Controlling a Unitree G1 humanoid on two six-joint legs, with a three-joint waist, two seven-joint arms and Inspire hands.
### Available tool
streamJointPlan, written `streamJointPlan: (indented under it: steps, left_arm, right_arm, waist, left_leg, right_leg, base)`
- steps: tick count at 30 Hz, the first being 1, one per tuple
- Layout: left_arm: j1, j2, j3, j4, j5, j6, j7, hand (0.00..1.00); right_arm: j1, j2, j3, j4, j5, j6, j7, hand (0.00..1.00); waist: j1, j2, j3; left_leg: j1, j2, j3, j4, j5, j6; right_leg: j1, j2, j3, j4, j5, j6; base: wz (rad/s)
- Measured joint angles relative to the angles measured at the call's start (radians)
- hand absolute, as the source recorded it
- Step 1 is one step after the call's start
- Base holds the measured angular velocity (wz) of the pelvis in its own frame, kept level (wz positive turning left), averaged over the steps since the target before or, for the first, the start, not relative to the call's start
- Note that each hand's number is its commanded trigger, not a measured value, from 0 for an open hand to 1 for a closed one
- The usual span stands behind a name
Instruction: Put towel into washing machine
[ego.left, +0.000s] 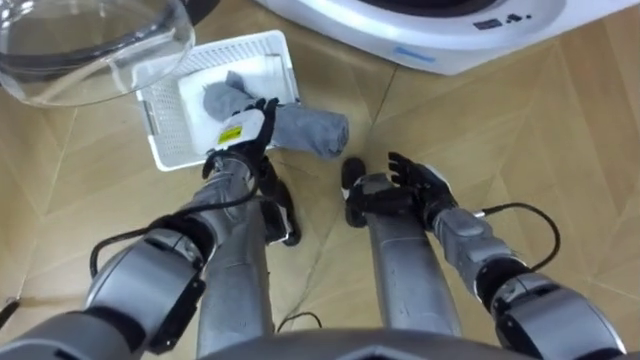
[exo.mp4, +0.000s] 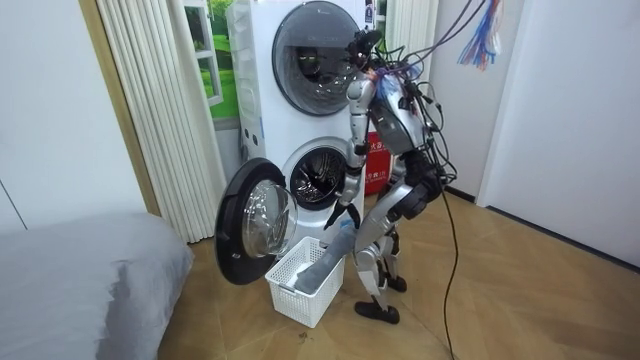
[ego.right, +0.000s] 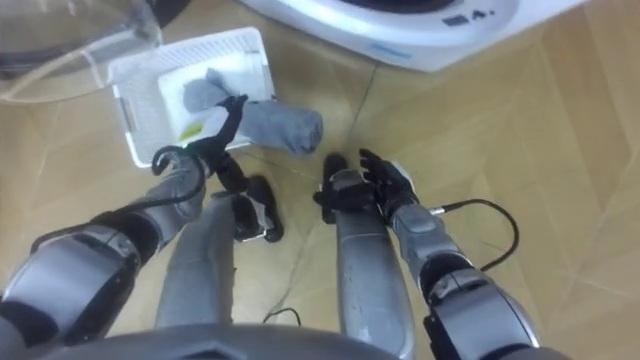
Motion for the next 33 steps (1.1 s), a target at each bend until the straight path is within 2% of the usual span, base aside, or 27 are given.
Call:
streamJointPlan:
  steps: [1, 6, 11, 15, 18, 21, 27, 28, 29, 30, 33]
  left_arm:
    - [-0.007, 0.002, -0.009, 0.0, 0.013, -0.001, 0.006, 0.0]
    - [-0.038, 0.025, -0.052, 0.0, 0.03, -0.001, 0.046, 0.0]
    - [-0.05, 0.029, -0.063, 0.0, 0.041, 0.0, 0.069, 0.0]
    - [-0.074, 0.031, -0.082, 0.002, 0.045, 0.0, 0.085, 0.0]
    - [-0.077, 0.035, -0.083, 0.001, 0.057, 0.0, 0.105, 0.0]
    - [-0.083, 0.042, -0.086, 0.002, 0.065, 0.0, 0.134, 0.0]
    - [-0.084, 0.051, -0.103, 0.007, 0.063, 0.003, 0.167, 0.0]
    - [-0.084, 0.05, -0.103, 0.008, 0.063, 0.004, 0.167, 0.07]
    - [-0.085, 0.05, -0.102, 0.01, 0.063, 0.004, 0.167, 0.37]
    - [-0.087, 0.053, -0.102, 0.012, 0.063, 0.004, 0.167, 0.97]
    - [-0.087, 0.06, -0.103, 0.017, 0.064, 0.004, 0.167, 1.0]
  right_arm:
    - [-0.004, 0.001, 0.007, 0.0, 0.025, -0.005, 0.001, 0.0]
    - [-0.026, 0.004, 0.038, -0.024, 0.105, -0.021, 0.003, 0.0]
    - [-0.028, 0.007, 0.04, -0.052, 0.168, -0.032, 0.022, 0.0]
    - [-0.029, 0.006, 0.04, -0.07, 0.26, -0.04, 0.041, 0.0]
    - [-0.029, 0.006, 0.049, -0.087, 0.264, -0.042, 0.043, 0.0]
    - [-0.03, 0.002, 0.062, -0.101, 0.284, -0.052, 0.047, 0.0]
    - [-0.033, -0.004, 0.073, -0.118, 0.305, -0.062, 0.064, 0.0]
    - [-0.033, -0.005, 0.073, -0.118, 0.31, -0.062, 0.069, 0.0]
    - [-0.035, -0.007, 0.073, -0.117, 0.324, -0.062, 0.08, 0.0]
    - [-0.036, -0.007, 0.073, -0.117, 0.331, -0.062, 0.085, 0.0]
    - [-0.041, -0.011, 0.081, -0.118, 0.348, -0.07, 0.107, 0.0]
  waist:
    - [-0.006, 0.0, 0.0]
    - [-0.046, 0.0, 0.0003]
    - [-0.068, -0.001, 0.0004]
    - [-0.072, -0.001, 0.0002]
    - [-0.073, -0.001, 0.0002]
    - [-0.077, -0.001, 0.0003]
    - [-0.077, -0.002, 0.0006]
    - [-0.078, -0.002, 0.0006]
    - [-0.078, -0.005, 0.0024]
    - [-0.078, -0.01, 0.0052]
    - [-0.084, -0.017, 0.0076]
  left_leg:
    - [-0.017, 0.011, 0.0, 0.02, -0.007, -0.001]
    - [-0.101, 0.029, 0.001, 0.101, -0.031, -0.004]
    - [-0.164, 0.03, 0.003, 0.151, -0.045, -0.004]
    - [-0.222, 0.034, 0.0, 0.216, -0.069, -0.006]
    - [-0.247, 0.047, -0.005, 0.265, -0.093, -0.009]
    - [-0.274, 0.047, -0.015, 0.31, -0.113, -0.01]
    - [-0.319, 0.047, -0.04, 0.365, -0.135, -0.014]
    - [-0.322, 0.047, -0.04, 0.369, -0.137, -0.012]
    - [-0.328, 0.048, -0.042, 0.38, -0.143, -0.012]
    - [-0.328, 0.048, -0.042, 0.385, -0.146, -0.013]
    - [-0.348, 0.049, -0.051, 0.418, -0.161, -0.014]
  right_leg:
    - [-0.017, 0.002, -0.001, 0.017, -0.003, -0.003]
    - [-0.104, 0.003, -0.005, 0.09, -0.016, -0.013]
    - [-0.172, 0.002, -0.002, 0.145, -0.03, -0.018]
    - [-0.233, 0.004, 0.0, 0.21, -0.052, -0.021]
    - [-0.255, 0.015, 0.0, 0.249, -0.069, -0.023]
    - [-0.28, 0.015, -0.002, 0.295, -0.092, -0.023]
    - [-0.316, 0.02, -0.011, 0.338, -0.111, -0.026]
    - [-0.32, 0.02, -0.011, 0.344, -0.113, -0.025]
    - [-0.326, 0.021, -0.01, 0.354, -0.118, -0.024]
    - [-0.328, 0.021, -0.008, 0.36, -0.12, -0.025]
    - [-0.345, 0.022, -0.011, 0.389, -0.133, -0.025]
  base:
    - [-0.09]
    - [-0.04]
    - [0.0]
    - [-0.01]
    - [-0.09]
    - [0.04]
    - [0.0]
    - [0.0]
    - [0.0]
    - [-0.03]
    - [0.0]
